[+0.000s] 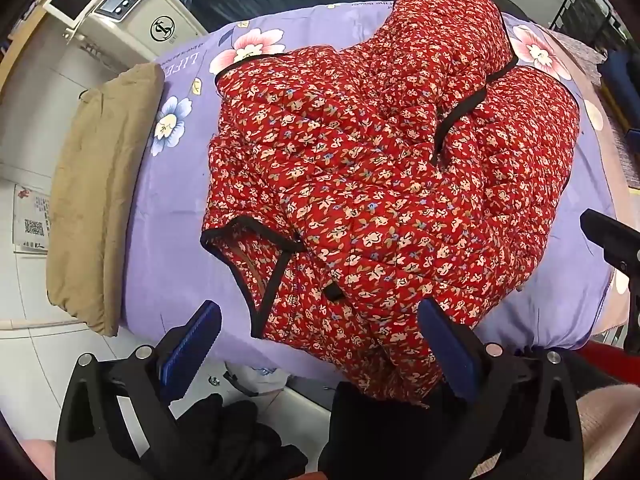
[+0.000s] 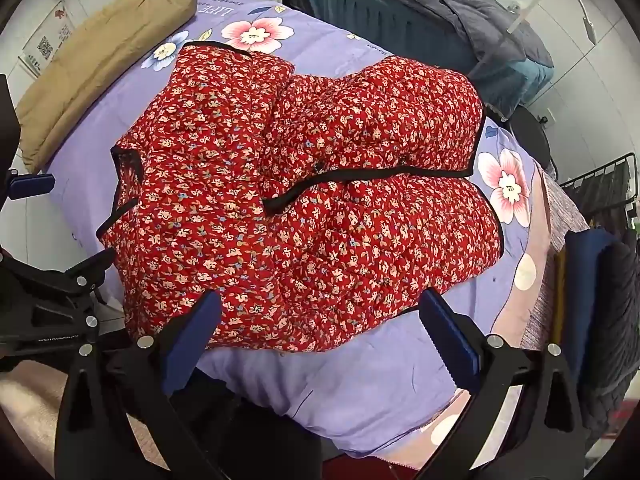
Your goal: Fold large clothes
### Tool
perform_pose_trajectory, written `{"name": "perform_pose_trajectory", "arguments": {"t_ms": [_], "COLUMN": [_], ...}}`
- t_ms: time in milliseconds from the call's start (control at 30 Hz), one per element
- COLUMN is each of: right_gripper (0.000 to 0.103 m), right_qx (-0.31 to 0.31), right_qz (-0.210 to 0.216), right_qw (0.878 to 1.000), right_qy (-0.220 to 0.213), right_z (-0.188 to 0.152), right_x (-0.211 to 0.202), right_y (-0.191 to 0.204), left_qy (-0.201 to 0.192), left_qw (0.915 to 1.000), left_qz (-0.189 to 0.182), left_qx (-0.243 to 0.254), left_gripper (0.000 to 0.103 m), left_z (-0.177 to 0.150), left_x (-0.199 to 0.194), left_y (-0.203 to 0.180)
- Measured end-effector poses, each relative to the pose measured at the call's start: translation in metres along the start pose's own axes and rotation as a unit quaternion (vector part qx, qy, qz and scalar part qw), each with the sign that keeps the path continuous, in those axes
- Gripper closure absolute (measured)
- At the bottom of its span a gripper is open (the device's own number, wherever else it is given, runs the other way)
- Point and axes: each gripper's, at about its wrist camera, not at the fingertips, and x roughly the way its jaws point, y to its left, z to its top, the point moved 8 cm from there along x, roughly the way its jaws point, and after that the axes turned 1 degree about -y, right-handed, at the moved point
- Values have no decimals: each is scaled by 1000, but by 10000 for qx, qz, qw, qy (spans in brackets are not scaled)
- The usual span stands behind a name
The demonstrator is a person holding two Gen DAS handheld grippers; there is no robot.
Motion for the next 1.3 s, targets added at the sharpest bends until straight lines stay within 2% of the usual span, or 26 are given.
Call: {"name": "perform_pose_trajectory", "arguments": {"t_ms": [1300], "right_gripper": [6], "right_qx": [-42], "right_qz": [-45], "right_qw": [10000], "right_qy": [59], "right_z": [-3], "right_x": [3], "right_y": [1], "left_qy": [145], "left_qw": [9999], "left_qz": [44], "left_qx": [-20], "left_gripper": [6], "left_z": [-7], "left_x": [6], "left_y": [0]}}
